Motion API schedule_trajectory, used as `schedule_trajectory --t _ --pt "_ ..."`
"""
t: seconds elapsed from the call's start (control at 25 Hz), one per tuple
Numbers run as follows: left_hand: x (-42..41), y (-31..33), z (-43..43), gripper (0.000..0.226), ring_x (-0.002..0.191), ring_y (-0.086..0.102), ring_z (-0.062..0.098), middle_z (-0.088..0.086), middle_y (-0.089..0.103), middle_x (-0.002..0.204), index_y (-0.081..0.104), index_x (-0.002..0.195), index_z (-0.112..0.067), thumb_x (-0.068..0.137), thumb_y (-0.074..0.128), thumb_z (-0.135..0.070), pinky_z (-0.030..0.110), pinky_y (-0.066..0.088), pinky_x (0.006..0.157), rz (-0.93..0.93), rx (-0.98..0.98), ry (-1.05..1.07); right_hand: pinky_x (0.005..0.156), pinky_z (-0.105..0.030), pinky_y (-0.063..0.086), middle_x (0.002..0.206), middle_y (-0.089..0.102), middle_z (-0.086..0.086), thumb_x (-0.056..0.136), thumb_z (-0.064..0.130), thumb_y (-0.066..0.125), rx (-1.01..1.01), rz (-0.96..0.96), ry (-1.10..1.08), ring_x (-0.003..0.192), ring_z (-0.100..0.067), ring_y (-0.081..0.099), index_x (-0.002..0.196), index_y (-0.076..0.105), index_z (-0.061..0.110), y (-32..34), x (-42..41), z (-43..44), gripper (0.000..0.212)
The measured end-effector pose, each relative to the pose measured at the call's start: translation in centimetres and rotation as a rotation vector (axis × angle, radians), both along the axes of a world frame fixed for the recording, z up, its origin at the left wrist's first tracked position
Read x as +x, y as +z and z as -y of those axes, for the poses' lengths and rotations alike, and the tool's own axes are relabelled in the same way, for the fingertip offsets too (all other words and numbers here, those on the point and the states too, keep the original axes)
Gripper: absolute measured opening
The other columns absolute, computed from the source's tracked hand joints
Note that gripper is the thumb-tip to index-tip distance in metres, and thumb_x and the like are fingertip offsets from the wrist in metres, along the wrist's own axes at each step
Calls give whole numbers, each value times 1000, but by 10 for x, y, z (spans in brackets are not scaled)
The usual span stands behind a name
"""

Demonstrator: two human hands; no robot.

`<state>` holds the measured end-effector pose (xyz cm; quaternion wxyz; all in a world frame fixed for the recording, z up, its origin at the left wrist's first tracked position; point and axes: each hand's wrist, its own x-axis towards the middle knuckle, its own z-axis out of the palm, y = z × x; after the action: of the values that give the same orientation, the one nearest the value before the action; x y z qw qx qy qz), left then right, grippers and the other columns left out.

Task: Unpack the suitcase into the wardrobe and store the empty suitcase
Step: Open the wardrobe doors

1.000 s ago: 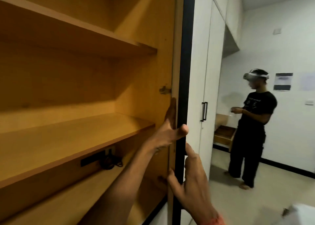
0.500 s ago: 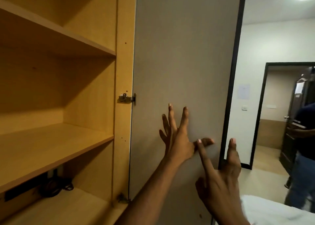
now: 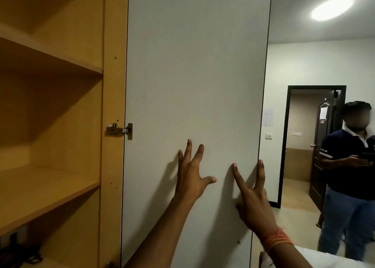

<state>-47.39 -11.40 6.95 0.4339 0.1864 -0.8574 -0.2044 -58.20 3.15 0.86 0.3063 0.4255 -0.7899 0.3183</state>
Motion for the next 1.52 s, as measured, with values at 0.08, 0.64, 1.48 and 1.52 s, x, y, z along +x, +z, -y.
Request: schedule_trajectory --t 0.08,0.64,1.48,1.52 --pt "-14 5 14 108 145 -20 29 -10 -24 156 7 151 -35 72 81 -34 51 20 115 128 -63 66 92 -38 51 144 -48 -2 64 3 84 45 49 15 132 -39 37 144 -12 48 3 -25 6 132" --pt "-117 -26 89 131 137 -23 52 -4 -53 140 -23 145 -37 68 83 -38 64 30 106 442 -282 486 105 -56 32 148 -23 -13 44 38 94 177 190 -56 138 -43 21 135 -28 56 3 -151 87 153" --pt "-107 -78 95 92 139 -22 48 -1 -38 151 3 150 -33 85 67 -33 62 29 107 355 -345 374 86 -48 52 130 28 -17 70 23 82 130 249 -71 107 -39 52 133 -28 58 -23 -137 88 131" --pt "-104 -84 96 92 140 -22 47 0 -37 151 3 150 -33 85 67 -35 61 28 108 362 -355 366 82 -47 54 133 27 -19 74 19 77 108 266 -84 103 -39 55 133 -27 59 -31 -131 90 126"
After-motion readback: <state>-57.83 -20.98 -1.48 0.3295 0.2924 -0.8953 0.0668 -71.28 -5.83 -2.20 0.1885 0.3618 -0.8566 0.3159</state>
